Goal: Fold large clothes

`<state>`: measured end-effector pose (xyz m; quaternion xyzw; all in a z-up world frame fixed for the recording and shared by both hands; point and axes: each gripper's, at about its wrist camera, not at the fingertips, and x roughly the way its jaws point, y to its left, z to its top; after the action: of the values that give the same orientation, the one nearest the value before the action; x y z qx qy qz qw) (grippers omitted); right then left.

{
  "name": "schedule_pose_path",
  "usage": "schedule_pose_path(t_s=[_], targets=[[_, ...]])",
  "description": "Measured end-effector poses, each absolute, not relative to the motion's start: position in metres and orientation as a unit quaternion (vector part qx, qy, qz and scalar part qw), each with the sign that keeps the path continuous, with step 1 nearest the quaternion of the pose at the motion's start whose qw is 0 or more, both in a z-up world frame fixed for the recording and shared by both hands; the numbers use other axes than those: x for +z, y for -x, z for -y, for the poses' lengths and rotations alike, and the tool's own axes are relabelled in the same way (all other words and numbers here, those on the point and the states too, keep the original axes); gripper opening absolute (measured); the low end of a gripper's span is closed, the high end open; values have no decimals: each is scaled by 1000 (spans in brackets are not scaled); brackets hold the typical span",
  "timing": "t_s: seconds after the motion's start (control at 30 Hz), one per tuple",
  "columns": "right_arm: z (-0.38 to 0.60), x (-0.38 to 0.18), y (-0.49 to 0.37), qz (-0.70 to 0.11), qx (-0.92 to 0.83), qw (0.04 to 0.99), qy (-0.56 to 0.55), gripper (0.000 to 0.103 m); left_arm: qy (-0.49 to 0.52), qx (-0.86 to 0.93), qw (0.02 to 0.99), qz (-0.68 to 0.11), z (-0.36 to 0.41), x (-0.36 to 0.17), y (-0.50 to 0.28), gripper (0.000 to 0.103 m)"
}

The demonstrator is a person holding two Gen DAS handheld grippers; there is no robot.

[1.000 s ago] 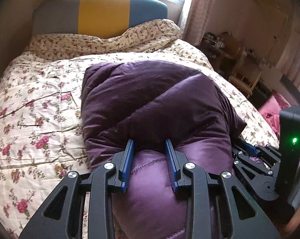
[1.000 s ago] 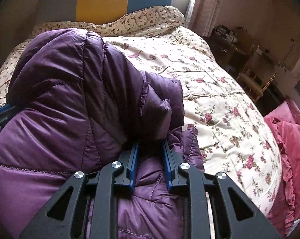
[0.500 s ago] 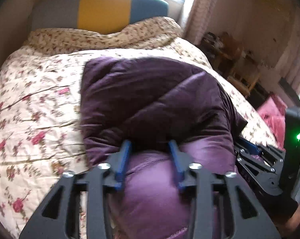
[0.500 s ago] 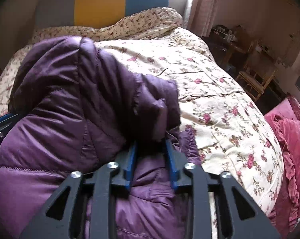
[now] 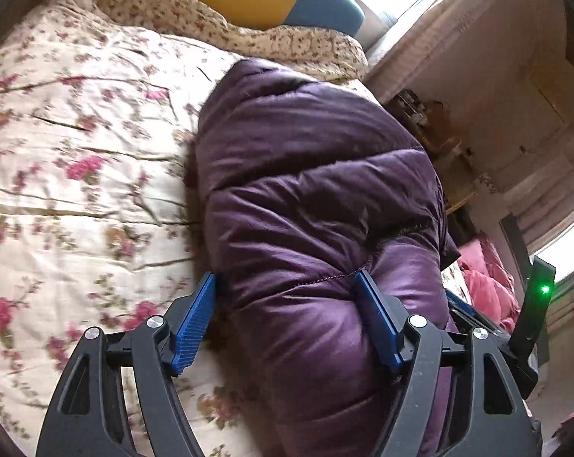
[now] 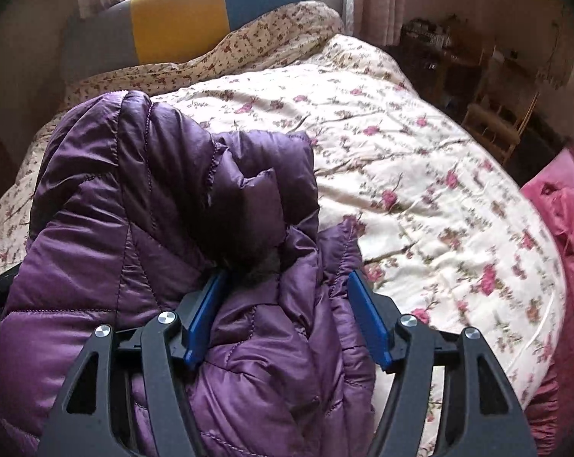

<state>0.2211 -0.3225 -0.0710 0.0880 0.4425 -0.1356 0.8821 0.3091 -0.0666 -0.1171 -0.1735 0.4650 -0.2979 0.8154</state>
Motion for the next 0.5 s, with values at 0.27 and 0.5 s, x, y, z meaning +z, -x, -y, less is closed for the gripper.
schedule_pose_path(t_s=[0.27,0.5], targets=[[316,-72,-224,-439,-95,889,-84,29,164,-329,812,-454,80,-111,-311,49],[296,-63,-218,-425,-76,900,-68,19,145,-339,823,-433,63,-95,-293,36]])
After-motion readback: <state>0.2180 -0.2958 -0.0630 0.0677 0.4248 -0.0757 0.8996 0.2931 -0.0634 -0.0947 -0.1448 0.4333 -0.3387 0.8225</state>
